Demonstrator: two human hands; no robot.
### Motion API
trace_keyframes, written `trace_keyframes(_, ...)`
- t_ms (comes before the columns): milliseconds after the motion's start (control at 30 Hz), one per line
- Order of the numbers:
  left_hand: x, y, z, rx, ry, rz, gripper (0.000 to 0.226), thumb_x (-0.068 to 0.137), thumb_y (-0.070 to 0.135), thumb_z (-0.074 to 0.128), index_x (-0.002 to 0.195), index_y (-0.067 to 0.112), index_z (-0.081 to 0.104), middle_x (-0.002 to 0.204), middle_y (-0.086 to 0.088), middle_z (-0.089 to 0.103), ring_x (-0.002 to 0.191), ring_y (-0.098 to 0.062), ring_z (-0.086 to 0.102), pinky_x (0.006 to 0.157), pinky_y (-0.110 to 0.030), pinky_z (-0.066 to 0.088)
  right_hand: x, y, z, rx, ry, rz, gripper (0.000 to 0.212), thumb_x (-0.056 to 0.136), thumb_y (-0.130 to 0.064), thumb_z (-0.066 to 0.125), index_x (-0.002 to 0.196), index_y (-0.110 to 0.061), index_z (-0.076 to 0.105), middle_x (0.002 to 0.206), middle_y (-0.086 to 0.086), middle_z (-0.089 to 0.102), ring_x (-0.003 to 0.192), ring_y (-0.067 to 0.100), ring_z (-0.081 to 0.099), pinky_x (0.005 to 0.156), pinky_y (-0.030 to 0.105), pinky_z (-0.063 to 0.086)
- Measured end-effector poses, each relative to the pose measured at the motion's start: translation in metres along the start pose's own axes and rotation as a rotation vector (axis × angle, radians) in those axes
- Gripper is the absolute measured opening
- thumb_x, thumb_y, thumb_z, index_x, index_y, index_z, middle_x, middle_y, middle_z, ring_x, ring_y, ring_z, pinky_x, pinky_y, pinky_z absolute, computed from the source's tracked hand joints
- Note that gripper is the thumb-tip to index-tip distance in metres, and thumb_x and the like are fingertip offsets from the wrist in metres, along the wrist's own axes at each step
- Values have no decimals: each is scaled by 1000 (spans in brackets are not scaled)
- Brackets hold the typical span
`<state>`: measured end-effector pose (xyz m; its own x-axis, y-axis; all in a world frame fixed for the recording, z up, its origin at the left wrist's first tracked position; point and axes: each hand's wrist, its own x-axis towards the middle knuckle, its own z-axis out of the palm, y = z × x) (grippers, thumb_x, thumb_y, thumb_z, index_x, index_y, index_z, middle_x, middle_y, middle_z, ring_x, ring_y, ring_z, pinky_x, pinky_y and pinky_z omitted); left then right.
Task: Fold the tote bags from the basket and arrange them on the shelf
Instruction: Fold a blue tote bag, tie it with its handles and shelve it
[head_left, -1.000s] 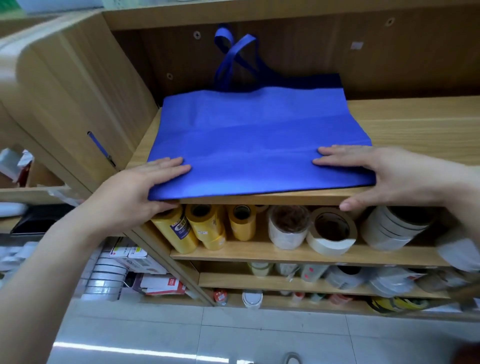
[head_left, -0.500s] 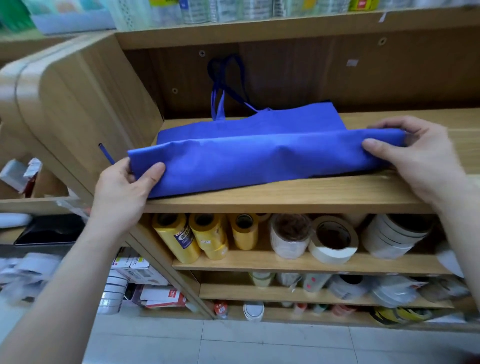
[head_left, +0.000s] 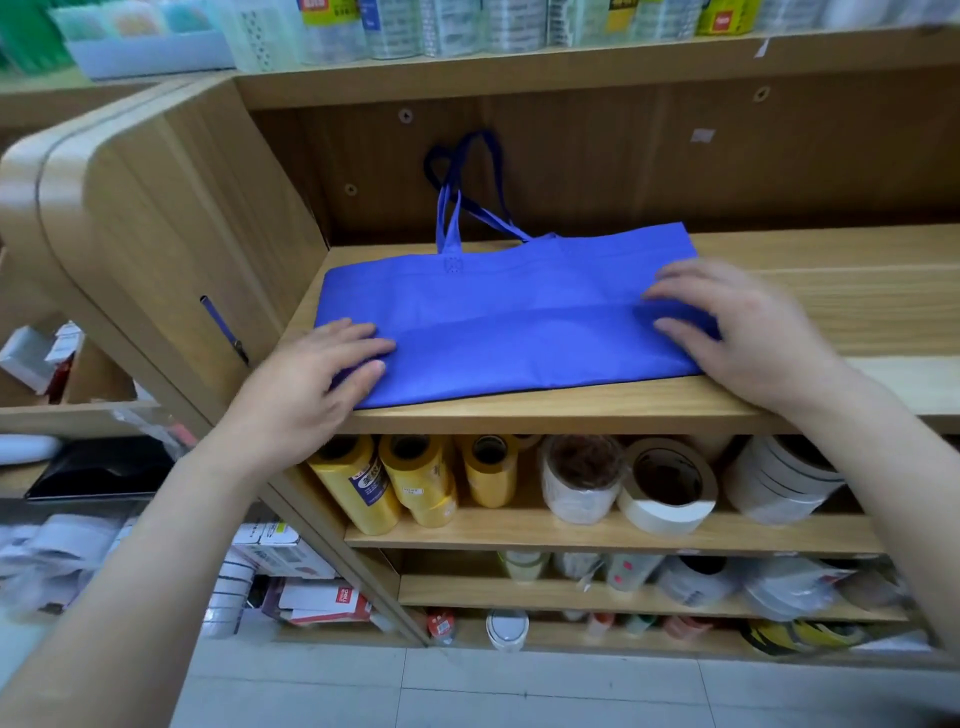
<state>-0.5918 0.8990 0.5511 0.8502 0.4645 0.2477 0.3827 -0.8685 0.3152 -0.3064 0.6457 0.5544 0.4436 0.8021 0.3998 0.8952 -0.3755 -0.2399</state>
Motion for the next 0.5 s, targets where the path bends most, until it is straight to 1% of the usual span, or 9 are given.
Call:
trace_keyframes(67,-5,-5,-4,-66,-194,-36,72,82,73,46,144,38,39,154,18,24,145,-1,13,116,-23,9,-3,-3,-5,70,-252,28,53,87,-55,53,132,-28,59,142,-9,52,134,13,43,107,21,26)
trace_keyframes(100,-8,-6,-6,-27,-229,-31,83,74,80,50,146,42,34,153,23,20,144,3,10,115,-22,8,-4,-3,-9,59,-349,27,68,77,-67,52,137,-35,53,146,-15,45,138,7,35,109,19,19)
trace_keyframes(133,-12,-8,-8,-4,-226,-16,87,71,77,62,145,44,33,153,23,21,144,3,11,116,-22,9,-4,0,-13,56,-413,14,79,68,-73,54,140,-40,48,149,-20,38,141,2,28,112,19,16)
trace_keyframes(200,-17,-8,-13,-58,-165,-14,73,73,43,81,136,44,45,149,19,40,140,4,27,116,-21,18,-5,7,-25,122,-528,14,85,60,-70,66,140,-48,44,149,-32,30,139,-9,23,113,18,14)
trace_keyframes(267,-22,-8,-21,-233,-117,-107,58,78,13,80,120,46,60,132,24,57,128,9,44,111,-20,31,-5,15,-36,240,-624,35,80,59,-62,75,134,-53,49,144,-41,33,135,-18,24,114,18,16)
trace_keyframes(333,-25,-7,-26,-390,-91,-214,48,81,2,75,101,45,72,109,28,68,109,13,57,96,-10,42,-7,23,-42,381,-658,48,71,58,-61,77,126,-54,57,137,-42,43,131,-19,32,113,17,23)
trace_keyframes(367,-27,-6,-27,-444,-42,-249,43,80,0,74,93,41,76,98,26,72,98,11,62,86,-4,44,-9,24,-45,459,-654,73,68,56,-67,77,121,-53,62,134,-39,49,129,-17,38,110,16,28)
trace_keyframes(433,-26,0,-25,-518,143,-297,25,78,7,78,84,32,77,81,20,72,79,6,64,69,-2,45,-10,28,-51,574,-571,178,76,41,-80,77,111,-50,69,124,-28,63,119,-11,52,101,20,40)
trace_keyframes(500,-23,8,-21,-515,326,-350,10,79,22,79,80,27,71,75,15,69,71,2,60,63,-7,44,-11,31,-50,692,-395,299,75,40,-75,81,104,-38,74,111,-15,71,107,0,63,92,25,50)
